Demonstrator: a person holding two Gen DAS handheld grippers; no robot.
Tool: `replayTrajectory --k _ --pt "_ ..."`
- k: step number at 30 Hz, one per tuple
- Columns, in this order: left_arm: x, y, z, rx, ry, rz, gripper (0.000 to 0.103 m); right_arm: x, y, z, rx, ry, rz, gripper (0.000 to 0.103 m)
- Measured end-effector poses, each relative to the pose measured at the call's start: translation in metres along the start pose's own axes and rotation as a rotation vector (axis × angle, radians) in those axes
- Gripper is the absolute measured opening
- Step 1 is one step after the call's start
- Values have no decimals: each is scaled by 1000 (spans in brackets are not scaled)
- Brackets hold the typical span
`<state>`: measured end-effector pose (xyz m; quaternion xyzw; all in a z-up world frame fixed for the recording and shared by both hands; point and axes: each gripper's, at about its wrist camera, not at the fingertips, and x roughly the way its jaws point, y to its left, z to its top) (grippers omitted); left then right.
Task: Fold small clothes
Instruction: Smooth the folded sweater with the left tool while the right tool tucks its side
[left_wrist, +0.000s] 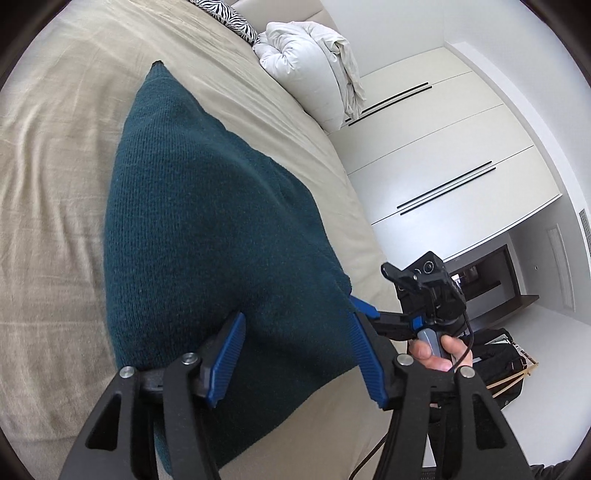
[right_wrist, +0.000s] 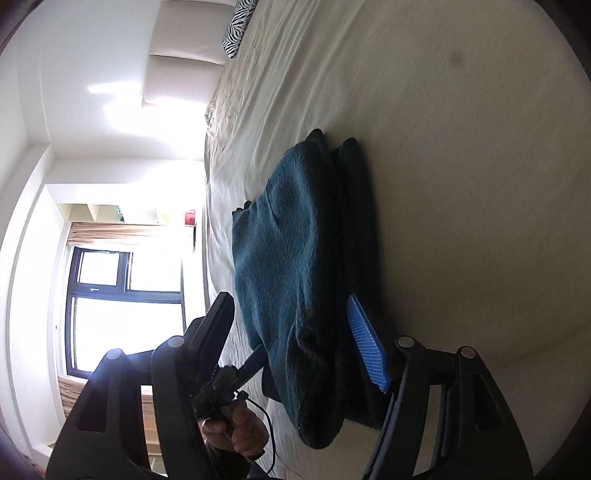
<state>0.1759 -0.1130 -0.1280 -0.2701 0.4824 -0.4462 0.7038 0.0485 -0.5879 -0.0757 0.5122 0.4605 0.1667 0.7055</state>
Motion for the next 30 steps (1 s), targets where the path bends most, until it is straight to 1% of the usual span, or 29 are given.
replayTrajectory --k 3,5,8,9,10,11,12,13,14,15,18,19,21,24,25,26,27,28,30 --pt "-2 0 -5 -1 0 4 63 8 -1 -26 3 34 -20 63" --pt "-1 3 -5 -11 2 9 63 17 -2 -35 4 56 -45 63" --pt "-4 3 -3 -28 1 8 63 31 -4 -38 16 63 -66 57" --pt "-5 2 -4 -29 3 13 63 33 -3 -37 14 59 -74 46" --pt "-6 1 -3 -27 5 19 63 35 -2 -36 10 54 -84 31" --pt "-7 2 -3 -26 7 23 63 37 -1 -35 6 47 -102 24" --pt "-9 0 -3 -25 7 26 63 37 2 -36 -5 44 -126 11" --pt "-9 -1 -3 -25 7 27 63 36 2 -35 -19 40 -143 11" --pt "-7 -5 -2 -23 9 27 64 44 3 -26 -33 33 -156 10" --pt "-6 -8 -2 -16 11 24 64 40 7 -27 -45 28 -160 10" --pt "-2 -24 -4 34 27 18 64 27 17 -26 -61 19 -138 9" --pt "1 -28 -6 57 38 30 66 25 18 -25 -62 18 -139 9" --pt "10 -31 -8 90 64 81 66 26 15 -25 -53 17 -149 9" --pt "16 -17 -12 53 81 75 65 30 -7 -27 -11 8 -153 9" --pt "16 -13 -13 44 81 66 64 32 -17 -27 -2 3 -156 9" --pt "16 -11 -13 40 81 65 63 34 -30 -28 19 1 -136 9" --pt "15 -11 -13 43 80 64 62 36 -40 -27 48 -4 -94 8" --pt "14 -11 -13 48 80 66 62 36 -43 -27 48 -9 -71 8" --pt "12 -13 -10 51 77 67 63 36 -36 -27 19 -8 -78 8"
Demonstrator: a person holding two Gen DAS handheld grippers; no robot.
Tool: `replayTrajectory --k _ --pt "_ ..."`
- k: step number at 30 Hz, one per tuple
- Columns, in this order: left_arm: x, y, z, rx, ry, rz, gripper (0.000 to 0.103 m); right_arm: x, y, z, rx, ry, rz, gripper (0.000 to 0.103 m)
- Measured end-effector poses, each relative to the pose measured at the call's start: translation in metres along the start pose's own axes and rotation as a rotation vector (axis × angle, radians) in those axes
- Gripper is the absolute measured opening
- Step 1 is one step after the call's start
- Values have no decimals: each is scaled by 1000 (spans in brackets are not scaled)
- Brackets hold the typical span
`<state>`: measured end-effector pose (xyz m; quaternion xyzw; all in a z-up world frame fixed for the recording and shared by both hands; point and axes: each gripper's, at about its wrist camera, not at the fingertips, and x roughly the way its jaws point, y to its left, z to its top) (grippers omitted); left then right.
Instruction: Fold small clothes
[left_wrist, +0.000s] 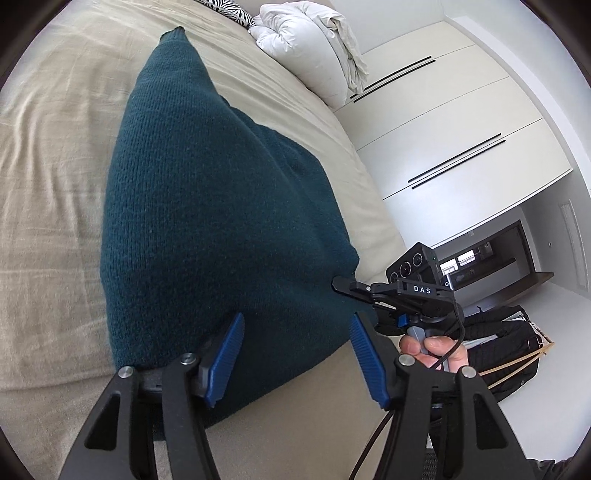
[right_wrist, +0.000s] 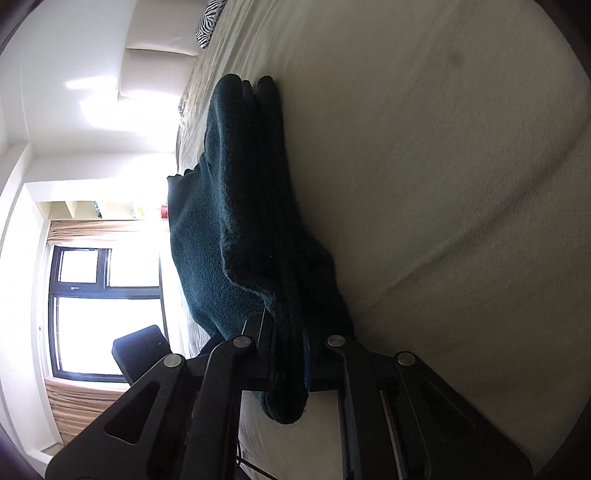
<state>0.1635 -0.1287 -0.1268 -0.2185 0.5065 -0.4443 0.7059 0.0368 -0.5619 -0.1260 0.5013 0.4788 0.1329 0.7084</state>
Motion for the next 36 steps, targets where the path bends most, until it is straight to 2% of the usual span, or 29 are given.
replayTrajectory --k 4,6,9,13,16,18,19,20,21,23,26,28,30,31,32,33,34,36 --pt "-14 -8 8 42 -48 -12 64 -10 14 3 6 -6 -17 12" --pt "-21 -13 17 68 -73 -13 65 -23 21 2 -11 -45 -53 14" --pt "-23 -14 38 88 -99 -3 66 -37 55 2 -91 -126 -136 16" --pt "-13 -5 72 62 -124 1 68 -16 94 11 -172 -99 -2 16" --pt "5 21 89 -23 -92 3 67 17 92 24 -199 -36 -39 16" --pt "11 33 90 -36 -91 1 65 36 70 36 -144 -22 -88 14" --pt "14 36 89 -39 -97 -7 64 40 57 42 -109 -23 -47 5" --pt "14 38 89 -44 -100 -21 64 39 46 47 -80 -32 -10 0" --pt "15 44 89 -49 -100 -28 62 37 38 50 -58 -46 36 0" --pt "17 52 92 -74 -97 -29 54 28 33 54 -70 -68 60 0" --pt "17 64 85 -90 -101 -25 31 17 33 54 -115 -71 30 0" --pt "15 77 83 -134 -100 -29 3 16 36 58 -116 -91 13 0" --pt "8 82 81 -171 -102 -41 3 8 41 58 -100 -113 -14 0" --pt "2 76 82 -150 -112 -16 5 5 48 57 -104 -124 -33 0" --pt "-2 66 83 -119 -125 5 12 2 44 58 -123 -132 -30 2" --pt "-5 57 85 -95 -135 0 35 -4 51 57 -147 -135 -26 6" --pt "-6 49 90 -78 -149 -10 52 -1 59 57 -163 -129 -16 6" --pt "-8 31 95 -34 -172 -30 60 6 71 61 -175 -100 16 6"
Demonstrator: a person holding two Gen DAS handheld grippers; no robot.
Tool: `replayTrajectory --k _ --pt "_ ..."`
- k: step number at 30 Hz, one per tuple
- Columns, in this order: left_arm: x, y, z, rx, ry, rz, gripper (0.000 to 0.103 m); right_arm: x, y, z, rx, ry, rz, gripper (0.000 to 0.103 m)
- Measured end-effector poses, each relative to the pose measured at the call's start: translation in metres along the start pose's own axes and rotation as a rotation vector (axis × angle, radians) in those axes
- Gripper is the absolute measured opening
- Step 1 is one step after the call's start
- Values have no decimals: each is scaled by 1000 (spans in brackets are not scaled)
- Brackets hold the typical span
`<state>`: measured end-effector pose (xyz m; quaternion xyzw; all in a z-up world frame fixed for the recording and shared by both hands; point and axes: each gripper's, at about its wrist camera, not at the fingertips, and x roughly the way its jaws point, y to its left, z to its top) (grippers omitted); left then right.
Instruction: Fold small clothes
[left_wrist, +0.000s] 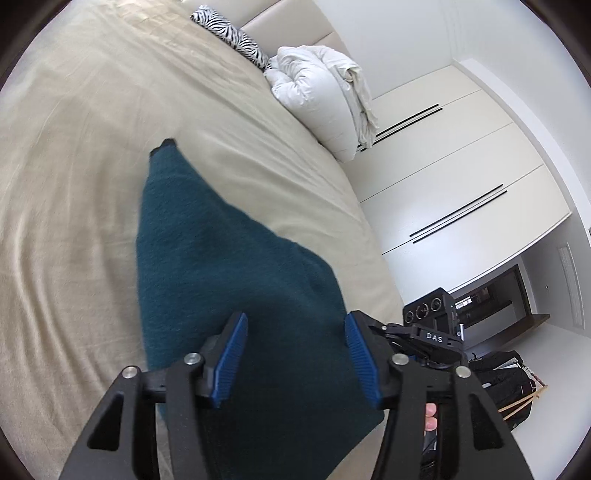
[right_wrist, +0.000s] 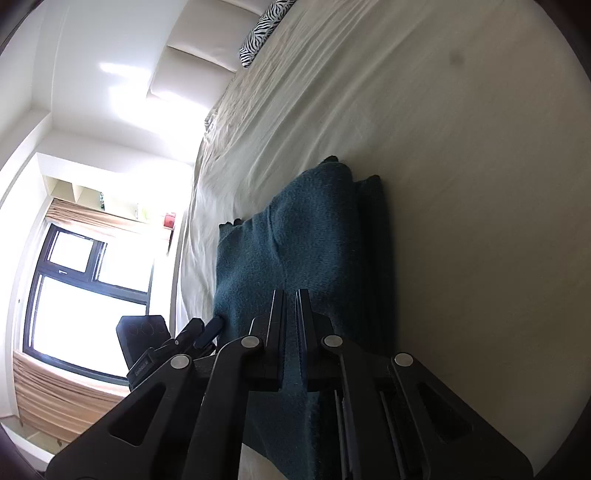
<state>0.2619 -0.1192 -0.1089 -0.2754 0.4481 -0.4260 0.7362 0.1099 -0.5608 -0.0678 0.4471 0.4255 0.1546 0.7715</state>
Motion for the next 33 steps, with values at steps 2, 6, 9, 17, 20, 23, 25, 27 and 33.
replayTrajectory --k 2,6,9,17,20,23,25,27,33 --pt "7 -5 3 24 14 -6 64 13 5 9 -5 7 -1 6" --pt "29 20 3 -33 73 38 52 44 -22 32 106 30 -41 4" --pt "28 29 6 -79 75 1 47 36 -41 44 155 -44 0 4" --pt "-7 27 -5 -136 2 -44 57 -9 -40 27 134 -153 15 10" --pt "-29 12 -22 -131 -13 -106 62 -26 -20 2 75 -150 60 40" --pt "-45 0 -46 -108 -4 -150 64 -37 4 -33 -11 -122 155 52" --pt "-43 0 -63 -87 26 -126 65 -41 8 -59 -22 -71 192 52" --pt "-33 11 -79 -113 66 -78 65 -24 5 -78 -34 -19 151 52" --pt "-46 14 -94 -124 50 -69 64 -51 -38 -96 85 -91 101 51"
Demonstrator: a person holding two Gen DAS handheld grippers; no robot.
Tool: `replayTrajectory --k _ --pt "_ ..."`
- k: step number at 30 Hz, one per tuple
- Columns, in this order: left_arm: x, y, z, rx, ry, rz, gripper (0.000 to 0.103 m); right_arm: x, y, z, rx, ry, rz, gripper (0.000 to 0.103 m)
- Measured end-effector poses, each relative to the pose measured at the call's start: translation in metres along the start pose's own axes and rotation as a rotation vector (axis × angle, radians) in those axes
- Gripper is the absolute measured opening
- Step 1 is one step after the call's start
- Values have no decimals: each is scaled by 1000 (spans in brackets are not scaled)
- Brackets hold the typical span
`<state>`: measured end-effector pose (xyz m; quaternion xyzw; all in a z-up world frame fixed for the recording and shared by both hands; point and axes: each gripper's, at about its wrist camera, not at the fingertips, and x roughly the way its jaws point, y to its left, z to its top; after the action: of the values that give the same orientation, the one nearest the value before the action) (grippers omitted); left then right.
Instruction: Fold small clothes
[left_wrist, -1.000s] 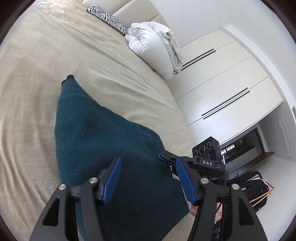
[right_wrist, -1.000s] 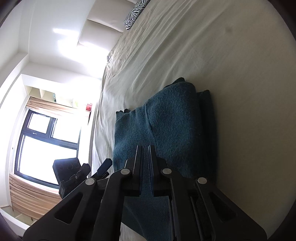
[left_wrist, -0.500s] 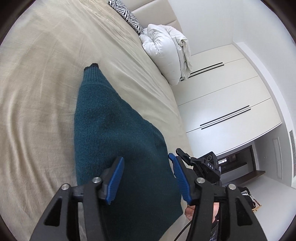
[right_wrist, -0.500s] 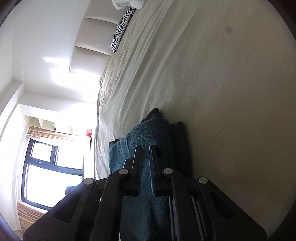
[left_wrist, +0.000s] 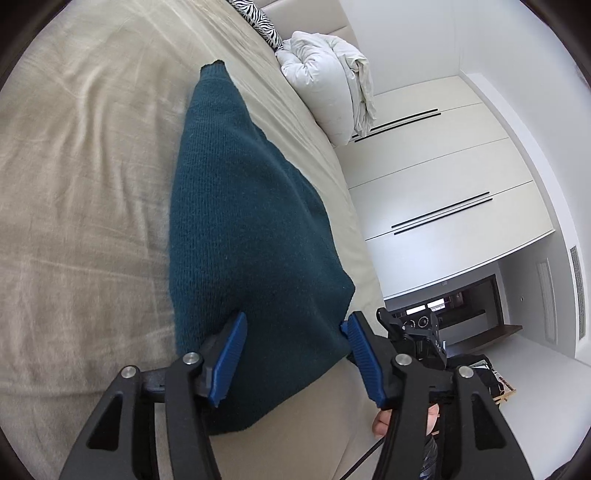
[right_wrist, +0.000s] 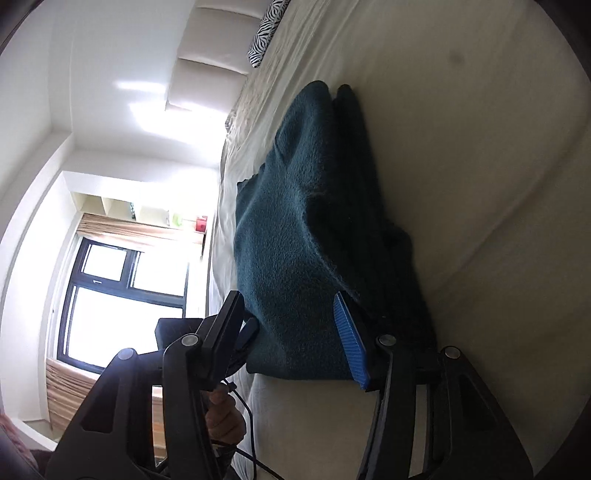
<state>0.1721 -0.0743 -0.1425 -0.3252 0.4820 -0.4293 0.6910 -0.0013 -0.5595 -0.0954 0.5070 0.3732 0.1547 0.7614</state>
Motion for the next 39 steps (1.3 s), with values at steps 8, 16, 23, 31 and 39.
replayTrajectory --k 8,16,23,31,39 --pt "-33 13 16 -44 -104 81 79 -41 8 32 -51 -90 -109 61" --pt "1 11 40 -63 -40 146 88 15 12 63 -76 32 -222 61" --pt "34 11 48 -40 33 294 63 52 7 82 -85 110 -296 60" --pt "39 4 52 0 51 362 42 63 21 76 -157 115 -429 28" --pt "16 -59 22 248 37 566 39 61 92 32 -377 51 -568 20"
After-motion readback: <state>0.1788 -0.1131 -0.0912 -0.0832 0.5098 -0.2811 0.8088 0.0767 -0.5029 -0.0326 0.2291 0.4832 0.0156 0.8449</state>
